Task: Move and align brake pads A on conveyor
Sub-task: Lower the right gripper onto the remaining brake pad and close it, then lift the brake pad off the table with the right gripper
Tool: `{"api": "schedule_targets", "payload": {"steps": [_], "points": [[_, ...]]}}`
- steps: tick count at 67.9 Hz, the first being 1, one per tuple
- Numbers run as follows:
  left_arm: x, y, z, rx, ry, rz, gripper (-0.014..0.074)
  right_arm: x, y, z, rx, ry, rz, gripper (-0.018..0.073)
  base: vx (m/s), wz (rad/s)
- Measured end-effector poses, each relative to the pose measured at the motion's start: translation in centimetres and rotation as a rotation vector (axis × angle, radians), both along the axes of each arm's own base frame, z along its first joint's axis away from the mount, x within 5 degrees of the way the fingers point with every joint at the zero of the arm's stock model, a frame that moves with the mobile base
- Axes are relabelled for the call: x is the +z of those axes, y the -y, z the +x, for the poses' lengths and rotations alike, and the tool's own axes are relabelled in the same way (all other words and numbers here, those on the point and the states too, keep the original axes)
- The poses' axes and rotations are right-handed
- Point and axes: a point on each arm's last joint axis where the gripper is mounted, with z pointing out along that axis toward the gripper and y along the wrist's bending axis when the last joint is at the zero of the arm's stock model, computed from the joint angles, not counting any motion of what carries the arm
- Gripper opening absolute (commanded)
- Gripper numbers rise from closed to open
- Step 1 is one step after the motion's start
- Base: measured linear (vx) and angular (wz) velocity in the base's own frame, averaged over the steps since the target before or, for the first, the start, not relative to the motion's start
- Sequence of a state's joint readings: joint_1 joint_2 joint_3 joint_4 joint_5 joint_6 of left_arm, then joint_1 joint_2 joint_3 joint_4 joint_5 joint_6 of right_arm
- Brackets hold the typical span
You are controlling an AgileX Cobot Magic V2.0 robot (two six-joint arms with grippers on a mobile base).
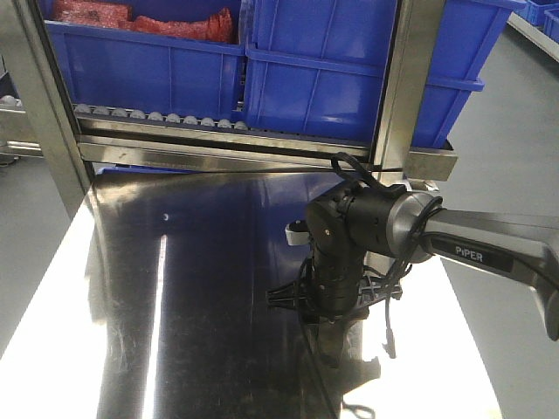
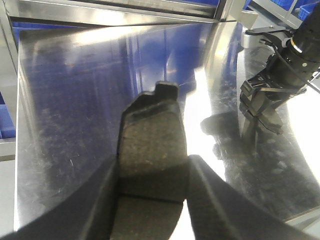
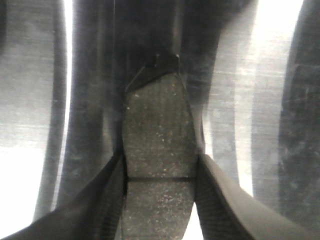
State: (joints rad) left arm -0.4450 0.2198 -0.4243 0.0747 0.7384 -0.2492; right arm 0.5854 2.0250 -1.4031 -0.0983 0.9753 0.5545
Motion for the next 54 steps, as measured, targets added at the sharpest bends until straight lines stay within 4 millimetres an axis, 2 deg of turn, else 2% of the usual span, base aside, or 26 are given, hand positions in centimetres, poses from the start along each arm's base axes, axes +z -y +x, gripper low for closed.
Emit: {"api": "schedule_targets", "payload": {"steps": [10,14,31,43,54], "points": [[0.0,0.0,0.0,0.0,0.0,0.0,-0.0006,0.4,0.3,0.1,0.019,0.025,-0.022,-0.0013,0.0,0.0],[0.0,0.0,0.0,0.0,0.0,0.0,-0.0006,1.2,0.5,0.1,0.027,0.052,-0.025,-0.0011,0.0,0.0],[0.0,0.0,0.0,0.0,0.0,0.0,-0.0006,7.6,1.8,-0.6,0.078,0.234,-0.015,-0.0007,0.0,0.0],[0.0,0.0,0.0,0.0,0.0,0.0,-0.0006,12.6,3.7,-3.0,0.11,0.379,0.029,-0.0006,0.0,0.0],[0.0,0.0,0.0,0.0,0.0,0.0,-0.0006,14.9,5.7,-5.8,0.122,0.462,0.051,-0.0006,0.0,0.0]]}}
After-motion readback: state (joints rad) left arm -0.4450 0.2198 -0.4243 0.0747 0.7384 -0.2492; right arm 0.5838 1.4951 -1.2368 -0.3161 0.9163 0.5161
